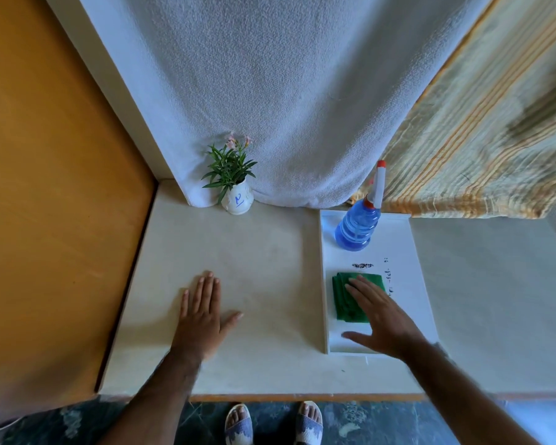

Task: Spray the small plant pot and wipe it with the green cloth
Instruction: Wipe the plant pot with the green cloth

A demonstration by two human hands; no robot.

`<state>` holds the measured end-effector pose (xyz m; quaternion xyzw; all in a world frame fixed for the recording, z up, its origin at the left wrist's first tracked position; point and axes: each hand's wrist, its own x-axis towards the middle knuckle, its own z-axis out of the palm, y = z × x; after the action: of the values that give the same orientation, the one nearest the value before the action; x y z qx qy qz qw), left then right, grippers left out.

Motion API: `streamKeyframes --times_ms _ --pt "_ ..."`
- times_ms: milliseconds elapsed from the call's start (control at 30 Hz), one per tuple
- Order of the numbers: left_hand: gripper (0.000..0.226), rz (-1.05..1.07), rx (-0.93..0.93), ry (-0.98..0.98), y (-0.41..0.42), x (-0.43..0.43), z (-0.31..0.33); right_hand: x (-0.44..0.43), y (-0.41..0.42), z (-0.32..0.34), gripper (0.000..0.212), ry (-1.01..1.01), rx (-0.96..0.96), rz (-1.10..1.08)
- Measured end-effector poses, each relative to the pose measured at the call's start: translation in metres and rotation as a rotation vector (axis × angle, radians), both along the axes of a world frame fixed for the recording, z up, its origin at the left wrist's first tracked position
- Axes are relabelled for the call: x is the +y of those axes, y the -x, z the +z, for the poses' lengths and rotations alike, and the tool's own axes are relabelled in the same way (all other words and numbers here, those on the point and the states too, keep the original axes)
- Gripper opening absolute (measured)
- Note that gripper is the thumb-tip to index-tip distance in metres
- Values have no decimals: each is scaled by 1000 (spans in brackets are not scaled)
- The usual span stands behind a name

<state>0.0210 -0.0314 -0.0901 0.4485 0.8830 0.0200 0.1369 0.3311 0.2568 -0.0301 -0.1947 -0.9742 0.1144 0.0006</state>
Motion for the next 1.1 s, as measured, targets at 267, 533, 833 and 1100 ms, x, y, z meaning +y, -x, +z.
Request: streamKeyframes --times_ms 267,533,833,1100 --pt "100 -4 -3 -5 -2 2 4 -6 -2 -18 79 -87 37 -55" --pt "100 -17 23 -25 -2 1 5 -15 12 -9 75 61 52 -312" --pt "99 -37 23 -71 -2 1 1 -29 135 42 58 32 315 28" --pt "100 -5 53 -44 -4 3 4 -26 266 55 50 -223 318 258"
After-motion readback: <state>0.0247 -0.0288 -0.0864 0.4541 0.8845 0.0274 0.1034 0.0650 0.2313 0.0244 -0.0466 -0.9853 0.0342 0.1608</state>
